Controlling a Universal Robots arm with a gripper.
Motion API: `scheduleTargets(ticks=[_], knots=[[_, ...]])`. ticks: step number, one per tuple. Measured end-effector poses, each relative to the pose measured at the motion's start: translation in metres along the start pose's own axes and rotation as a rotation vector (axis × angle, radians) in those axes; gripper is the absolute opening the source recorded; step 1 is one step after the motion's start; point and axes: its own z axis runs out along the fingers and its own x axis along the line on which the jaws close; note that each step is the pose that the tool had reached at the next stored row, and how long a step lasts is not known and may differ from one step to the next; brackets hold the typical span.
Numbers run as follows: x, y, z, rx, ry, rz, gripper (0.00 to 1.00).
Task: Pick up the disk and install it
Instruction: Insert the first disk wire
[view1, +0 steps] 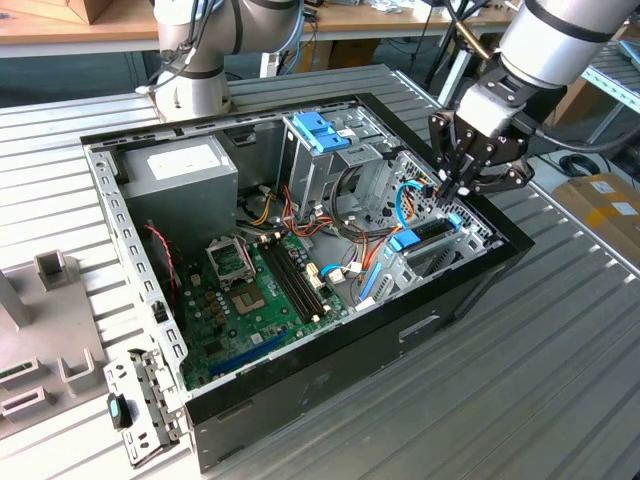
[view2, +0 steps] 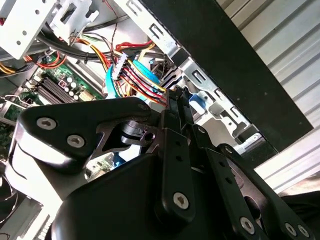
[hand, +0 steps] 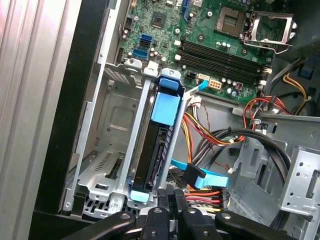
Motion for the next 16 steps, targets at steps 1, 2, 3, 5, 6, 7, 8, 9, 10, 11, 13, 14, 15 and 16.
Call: scheduleTargets(ticks=[1,2,3,5,6,7,8,9,10,11,13,14,15,16], knots=[[0.0001,0.0005,0.0013,0.0003,0.0004,0.006,0.16],[0.0002,0.0006,0.0025,0.0008,0.0014,0.016,0.16],[0.0002,0.0007,0.0038,0.0022,0.0031,0.043,0.16],[0.0003,0.0007,0.0047,0.0046,0.0052,0.086,0.16],[0.0003,0.0008,0.0047,0.0053,0.006,0.099,0.16],[0.0002,0.0012,0.0048,0.0059,0.0062,0.109,0.16],[-0.0001,0.0022,0.0048,0.0061,0.0063,0.112,0.16],[-0.0005,0.0036,0.0046,0.0062,0.0065,0.114,0.16],[-0.0009,0.0053,0.0045,0.0062,0.0067,0.114,0.16],[-0.0015,0.0077,0.0045,0.0063,0.0066,0.115,0.16],[-0.0026,0.012,0.0044,0.0064,0.0067,0.117,0.16],[-0.0031,0.0138,0.0043,0.0064,0.0068,0.117,0.16],[-0.0035,0.0158,0.0043,0.0066,0.0068,0.118,0.16],[-0.0039,0.0171,0.0044,0.0066,0.0073,0.119,0.16]])
